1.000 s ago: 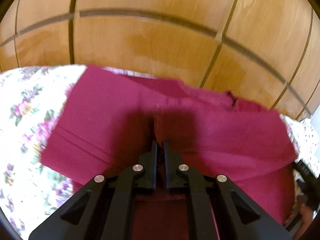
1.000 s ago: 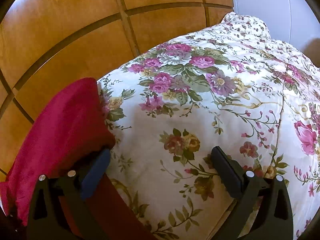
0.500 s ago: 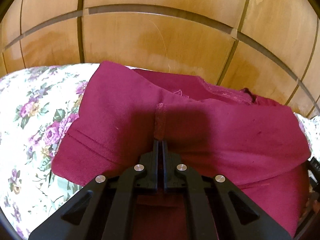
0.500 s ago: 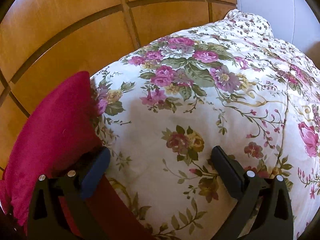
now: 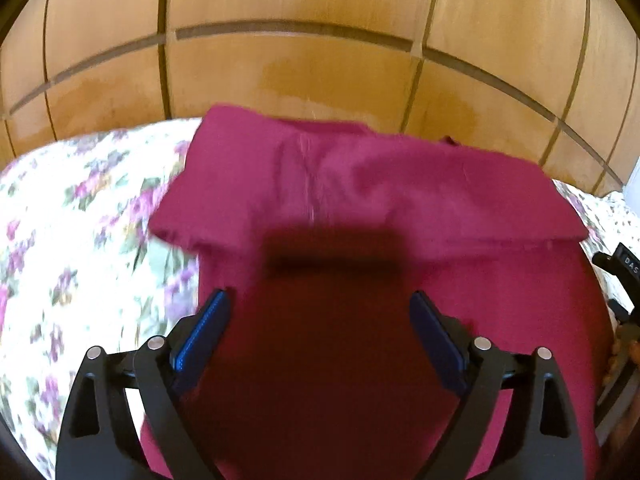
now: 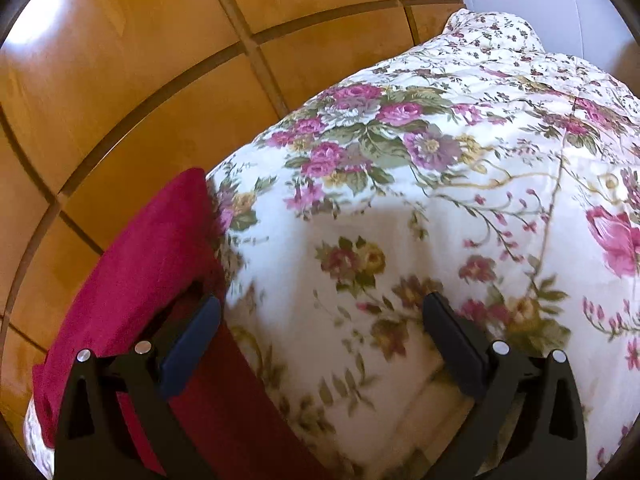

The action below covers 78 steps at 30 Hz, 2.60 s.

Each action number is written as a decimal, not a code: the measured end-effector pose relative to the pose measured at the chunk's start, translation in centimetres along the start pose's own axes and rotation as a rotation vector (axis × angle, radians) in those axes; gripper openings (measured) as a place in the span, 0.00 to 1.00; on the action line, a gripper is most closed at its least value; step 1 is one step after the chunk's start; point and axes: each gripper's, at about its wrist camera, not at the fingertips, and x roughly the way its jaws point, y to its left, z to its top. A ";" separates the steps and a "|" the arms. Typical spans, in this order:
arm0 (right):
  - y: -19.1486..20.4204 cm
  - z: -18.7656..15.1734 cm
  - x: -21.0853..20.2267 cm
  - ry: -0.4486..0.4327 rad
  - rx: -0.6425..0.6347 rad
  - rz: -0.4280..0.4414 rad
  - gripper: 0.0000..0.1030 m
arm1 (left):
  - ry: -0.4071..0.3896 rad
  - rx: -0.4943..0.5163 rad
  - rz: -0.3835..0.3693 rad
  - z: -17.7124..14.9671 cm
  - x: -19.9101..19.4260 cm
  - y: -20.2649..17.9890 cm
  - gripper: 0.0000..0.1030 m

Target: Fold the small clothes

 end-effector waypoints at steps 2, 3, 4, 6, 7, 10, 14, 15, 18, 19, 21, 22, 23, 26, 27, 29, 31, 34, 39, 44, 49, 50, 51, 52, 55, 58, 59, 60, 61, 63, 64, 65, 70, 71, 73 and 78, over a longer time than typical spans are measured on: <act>-0.3 -0.6 -0.7 0.004 -0.007 0.033 0.98 | 0.005 -0.035 -0.002 -0.7 -0.8 0.7 0.87; -0.6 -0.8 -0.9 0.006 -0.008 0.054 0.98 | 0.004 -0.050 -0.009 -1.1 -1.2 0.9 0.87; -0.9 -1.0 -1.3 0.008 -0.004 0.088 0.98 | 0.004 -0.062 -0.013 -1.4 -1.5 1.2 0.87; -1.6 -1.3 -1.9 0.009 0.010 0.141 0.98 | 0.020 -0.092 -0.003 -2.1 -2.2 1.7 0.88; -2.0 -1.5 -2.2 0.023 0.014 0.171 0.98 | 0.031 -0.114 -0.008 -2.6 -2.5 2.2 0.88; -2.4 -2.0 -3.1 0.058 -0.017 0.232 0.98 | 0.036 -0.198 -0.034 -4.2 -3.9 3.8 0.88; -3.7 -2.9 -4.6 0.121 -0.040 0.340 0.98 | 0.030 -0.279 -0.104 -6.6 -6.1 6.1 0.89; -4.3 -3.1 -5.0 0.134 -0.024 0.380 0.98 | 0.028 -0.274 -0.114 -6.9 -6.5 6.3 0.89; -6.2 -3.4 -5.8 0.173 0.007 0.496 0.98 | 0.032 -0.240 -0.136 -8.0 -7.9 6.7 0.89; -6.4 -3.4 -6.0 0.190 -0.006 0.518 0.98 | 0.032 -0.231 -0.136 -8.2 -8.2 6.8 0.89; -6.7 -3.6 -6.7 0.236 -0.056 0.548 0.98 | 0.028 -0.213 -0.139 -8.6 -8.7 7.0 0.89; -6.8 -3.7 -7.0 0.246 -0.069 0.557 0.98 | 0.023 -0.203 -0.145 -9.0 -9.1 7.2 0.89; -7.1 -3.9 -7.5 0.258 -0.076 0.573 0.98 | 0.016 -0.191 -0.153 -9.4 -9.5 7.4 0.89; -8.4 -4.5 -8.9 0.285 -0.078 0.617 0.88 | 0.024 -0.168 -0.173 -9.8 -10.2 7.7 0.89; -8.7 -4.7 -9.2 0.297 -0.073 0.621 0.84 | 0.027 -0.168 -0.175 -9.7 -10.3 7.8 0.89; -10.2 -5.1 -9.5 0.327 -0.029 0.641 0.66 | 0.036 -0.182 -0.194 -9.9 -10.8 8.4 0.89; -11.5 -5.3 -9.6 0.354 0.026 0.673 0.55 | 0.035 -0.215 -0.203 -10.2 -11.4 9.1 0.89; -13.2 -5.7 -9.7 0.397 0.093 0.727 0.41 | 0.053 -0.273 -0.242 -10.8 -12.0 10.5 0.79; -14.8 -6.8 -10.4 0.456 0.113 0.801 0.35 | 0.074 -0.241 -0.277 -11.7 -12.6 10.8 0.69; -14.1 -7.4 -11.1 0.494 0.051 0.809 0.35 | 0.115 -0.243 -0.355 -12.4 -13.0 10.4 0.69; -13.6 -8.5 -11.7 0.520 0.015 0.818 0.35 | 0.142 -0.238 -0.381 -12.8 -13.2 9.9 0.65; -13.5 -8.6 -11.7 0.524 0.010 0.820 0.35 | 0.144 -0.235 -0.383 -12.9 -13.2 9.8 0.64; -13.3 -8.7 -11.7 0.525 0.002 0.821 0.35 | 0.144 -0.233 -0.383 -13.0 -13.2 9.6 0.58; -12.9 -8.8 -11.4 0.524 -0.005 0.816 0.35 | 0.147 -0.233 -0.374 -13.2 -13.1 9.5 0.54; -12.1 -9.1 -11.6 0.512 -0.061 0.782 0.30 | 0.144 -0.214 -0.348 -13.7 -13.2 9.1 0.41; -11.8 -9.5 -11.4 0.526 -0.081 0.775 0.09 | 0.158 -0.200 -0.328 -13.9 -13.4 9.1 0.13; -11.9 -9.6 -11.4 0.526 -0.071 0.793 0.09 | 0.164 -0.212 -0.351 -14.0 -13.5 9.3 0.12; -11.9 -9.6 -11.5 0.527 -0.062 0.817 0.09 | 0.163 -0.232 -0.367 -14.1 -13.6 9.5 0.09; -11.8 -9.5 -11.6 0.525 -0.062 0.837 0.09 | 0.157 -0.246 -0.377 -14.1 -13.8 9.7 0.08; -11.4 -9.2 -12.3 0.504 -0.080 0.875 0.08 | 0.130 -0.272 -0.418 -13.8 -14.5 10.0 0.06; -11.2 -8.9 -12.7 0.489 -0.086 0.901 0.08 | 0.100 -0.282 -0.445 -13.5 -15.3 10.1 0.05; -11.0 -8.7 -13.2 0.471 -0.089 0.929 0.08 | 0.073 -0.279 -0.465 -13.2 -16.2 10.1 0.05; -10.7 -7.5 -15.9 0.399 -0.102 1.063 0.07 | -0.027 -0.237 -0.519 -12.5 -20.1 9.7 0.05; -10.6 -7.3 -16.7 0.385 -0.117 1.096 0.07 | -0.037 -0.238 -0.538 -12.5 -20.7 9.6 0.04; -10.1 -7.3 -18.1 0.367 -0.157 1.135 0.07 | -0.048 -0.236 -0.567 -12.7 -21.6 9.5 0.04; -10.2 -7.3 -21.7 0.342 -0.180 1.308 0.07 | -0.083 -0.290 -0.753 -13.3 -24.2 10.3 0.04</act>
